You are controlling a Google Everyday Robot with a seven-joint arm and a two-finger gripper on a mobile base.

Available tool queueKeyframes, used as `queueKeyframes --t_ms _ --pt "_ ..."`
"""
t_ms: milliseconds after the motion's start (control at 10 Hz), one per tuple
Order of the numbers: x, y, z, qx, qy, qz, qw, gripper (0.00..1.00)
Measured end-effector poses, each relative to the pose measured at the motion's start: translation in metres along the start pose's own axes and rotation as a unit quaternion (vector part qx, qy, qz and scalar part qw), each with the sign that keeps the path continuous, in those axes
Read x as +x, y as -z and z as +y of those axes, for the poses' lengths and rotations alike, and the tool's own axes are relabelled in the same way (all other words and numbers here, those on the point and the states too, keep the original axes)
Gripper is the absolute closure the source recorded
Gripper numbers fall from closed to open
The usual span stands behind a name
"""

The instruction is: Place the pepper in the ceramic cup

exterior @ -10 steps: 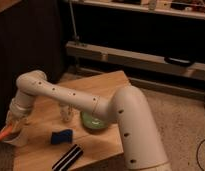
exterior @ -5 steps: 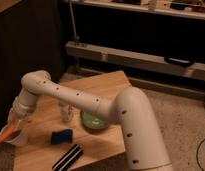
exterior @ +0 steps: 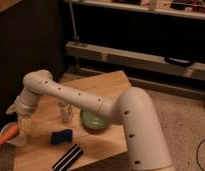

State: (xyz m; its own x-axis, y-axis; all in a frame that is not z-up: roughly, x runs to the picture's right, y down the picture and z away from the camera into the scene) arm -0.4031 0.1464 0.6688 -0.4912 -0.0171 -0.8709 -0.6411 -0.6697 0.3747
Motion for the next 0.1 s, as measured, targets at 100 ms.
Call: queueKeyframes --t_ms 100 --pt "0.0037 0.0084 0.0026 -0.001 0.007 -0.004 1.0000 0.20"
